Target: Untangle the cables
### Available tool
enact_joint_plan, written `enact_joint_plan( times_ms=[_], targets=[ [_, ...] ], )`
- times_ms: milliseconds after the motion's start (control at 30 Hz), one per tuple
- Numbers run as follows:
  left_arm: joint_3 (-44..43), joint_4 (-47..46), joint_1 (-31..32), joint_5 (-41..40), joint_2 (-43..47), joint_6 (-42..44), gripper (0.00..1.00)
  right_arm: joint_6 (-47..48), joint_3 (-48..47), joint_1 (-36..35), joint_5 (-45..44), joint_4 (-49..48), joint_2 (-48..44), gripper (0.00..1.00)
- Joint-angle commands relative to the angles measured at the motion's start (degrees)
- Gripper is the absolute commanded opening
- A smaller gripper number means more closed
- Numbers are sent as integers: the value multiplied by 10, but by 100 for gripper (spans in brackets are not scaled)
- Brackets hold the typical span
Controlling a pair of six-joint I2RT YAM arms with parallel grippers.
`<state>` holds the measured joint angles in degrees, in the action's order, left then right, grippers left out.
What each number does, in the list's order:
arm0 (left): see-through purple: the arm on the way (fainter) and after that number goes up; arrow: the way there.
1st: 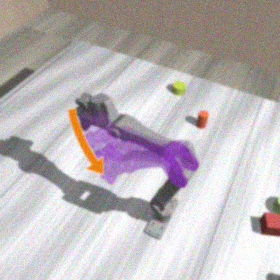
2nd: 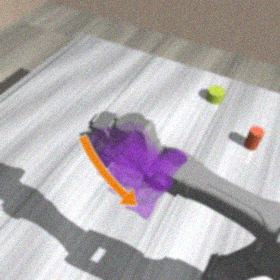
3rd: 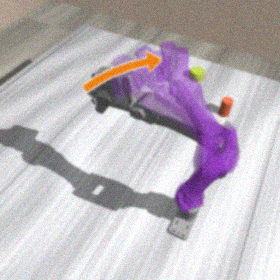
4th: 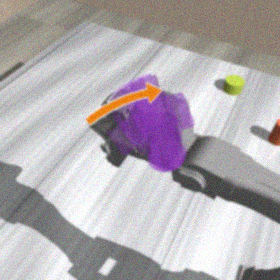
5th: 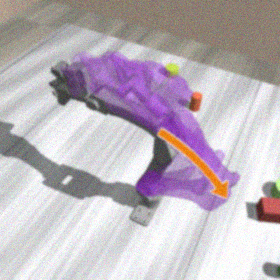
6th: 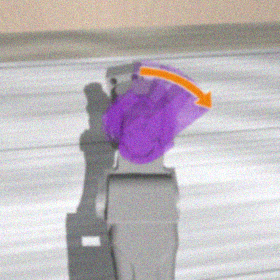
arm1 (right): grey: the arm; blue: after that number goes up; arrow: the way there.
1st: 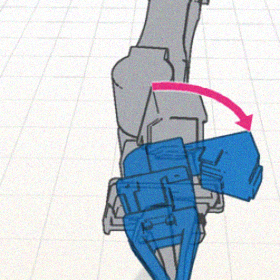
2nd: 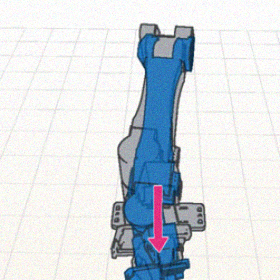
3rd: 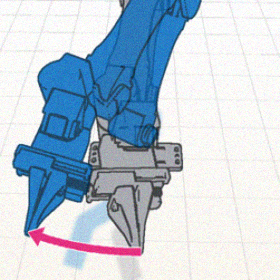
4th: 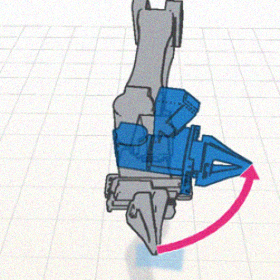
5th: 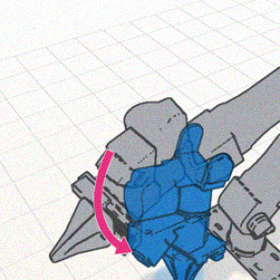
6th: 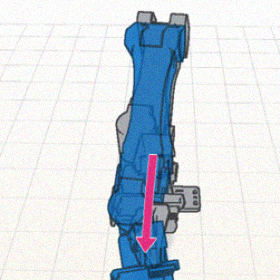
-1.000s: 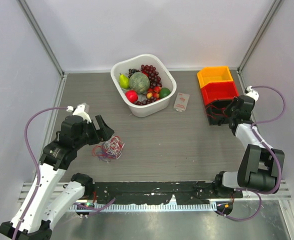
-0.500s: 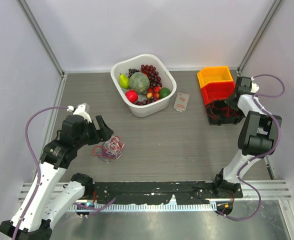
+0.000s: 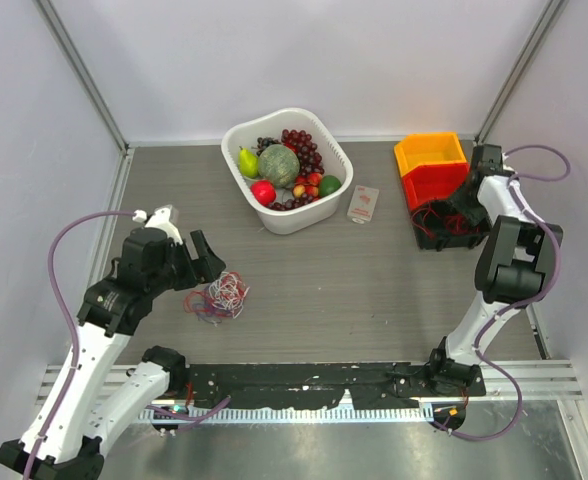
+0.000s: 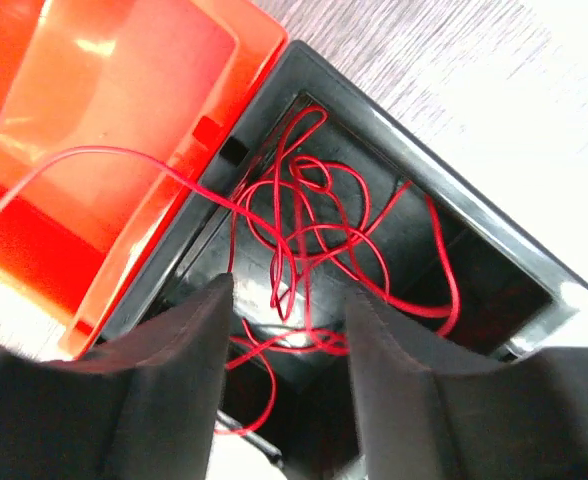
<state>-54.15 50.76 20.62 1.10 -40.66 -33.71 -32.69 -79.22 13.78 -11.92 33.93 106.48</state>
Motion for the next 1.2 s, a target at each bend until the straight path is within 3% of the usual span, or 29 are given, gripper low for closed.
enact_joint_plan(
  times_ms=[0,33,100,200,267,500,700,767,800,867,933,1033,1167],
  targets=[
    [-21,0,1,-2,4,19,82,3,-43,-3,-34,91,-86,64],
    [-19,0,1,-1,6,20,82,-4,-41,-3,-27,93,-102,70],
    [-16,0,1,3,10,19,82,-4,-44,-7,-20,100,-118,72],
    [-7,0,1,4,14,15,82,32,-51,-39,-10,33,-123,74],
    [-3,-3,1,7,15,7,82,56,-69,-75,-19,-8,-102,80],
    [-13,10,1,18,12,-12,85,3,-175,-116,-50,23,34,77],
    [-38,33,1,-6,12,3,85,-12,-182,-131,-79,9,65,66],
    [-40,38,1,-6,11,8,85,-3,-178,-132,-85,-6,76,54],
    [-42,38,1,-7,10,9,85,0,-189,-132,-86,-2,80,34],
    [-42,40,1,-6,10,11,84,-2,-205,-132,-100,22,78,13],
    [-39,38,1,-6,10,11,84,-4,-200,-131,-112,36,58,4],
    [-27,22,2,-1,8,7,84,-9,-176,-126,-122,54,7,1],
    [-22,14,1,10,-1,7,84,-33,-69,-96,-98,41,-72,1]
  ],
)
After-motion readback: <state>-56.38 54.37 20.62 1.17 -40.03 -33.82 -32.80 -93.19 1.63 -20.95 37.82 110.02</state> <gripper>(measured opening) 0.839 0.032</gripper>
